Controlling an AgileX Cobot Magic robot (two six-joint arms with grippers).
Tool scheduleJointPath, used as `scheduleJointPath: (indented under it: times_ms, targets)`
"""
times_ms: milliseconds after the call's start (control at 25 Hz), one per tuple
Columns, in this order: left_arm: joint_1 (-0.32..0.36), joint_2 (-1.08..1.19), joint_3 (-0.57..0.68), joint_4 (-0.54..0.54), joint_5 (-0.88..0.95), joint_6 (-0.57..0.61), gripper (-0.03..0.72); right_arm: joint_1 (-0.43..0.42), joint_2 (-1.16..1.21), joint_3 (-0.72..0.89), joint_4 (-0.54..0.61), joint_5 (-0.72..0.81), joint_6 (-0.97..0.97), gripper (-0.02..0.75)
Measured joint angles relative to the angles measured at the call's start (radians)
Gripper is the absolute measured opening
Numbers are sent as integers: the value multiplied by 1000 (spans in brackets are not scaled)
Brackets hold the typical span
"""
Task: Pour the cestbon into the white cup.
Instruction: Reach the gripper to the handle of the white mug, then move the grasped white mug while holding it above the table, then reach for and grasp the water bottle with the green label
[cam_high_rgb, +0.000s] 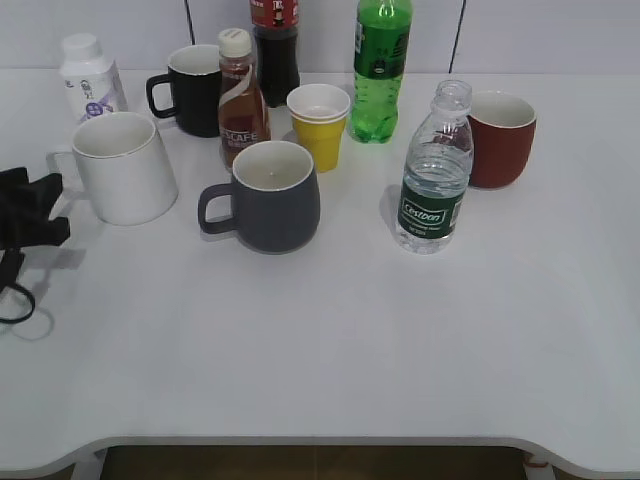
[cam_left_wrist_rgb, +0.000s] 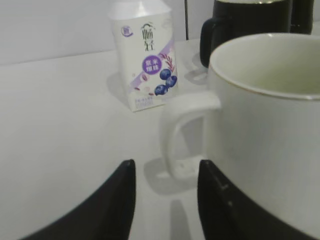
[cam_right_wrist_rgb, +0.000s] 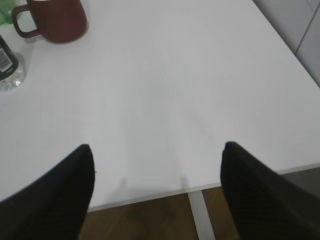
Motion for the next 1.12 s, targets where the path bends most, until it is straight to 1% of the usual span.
scheduleJointPath:
  times_ms: [280,440,520,560,640,680,840,920,960,1120]
  targets:
    - [0,48,-93,-4,42,0,316,0,0,0,1,0,0,589]
    - [0,87,-163,-4,84,0,300,0,0,0,1,0,0,589]
    - [0,105,-194,0,88,-9,254,0,0,0,1,0,0,589]
    - [0,110,-207,6,90,-15,209,0,0,0,1,0,0,589]
    - [0,116,-220,21,91,-18,90,0,0,0,2,0,0,589]
    - [0,116,-221,23,92,-20,46,0,0,0,5,0,0,589]
    - [0,105,-221,23,104,-25,35,0,0,0,21,-10,-28,589]
    - [0,75,-221,24,145,-22,34,0,4,-9,42,-50,-95,589]
    - [0,54,-221,25,174,-18,30,0,16,-13,49,-99,-140,589]
    - [0,-34,-220,37,255,-14,29,0,119,-20,98,-390,-321,589]
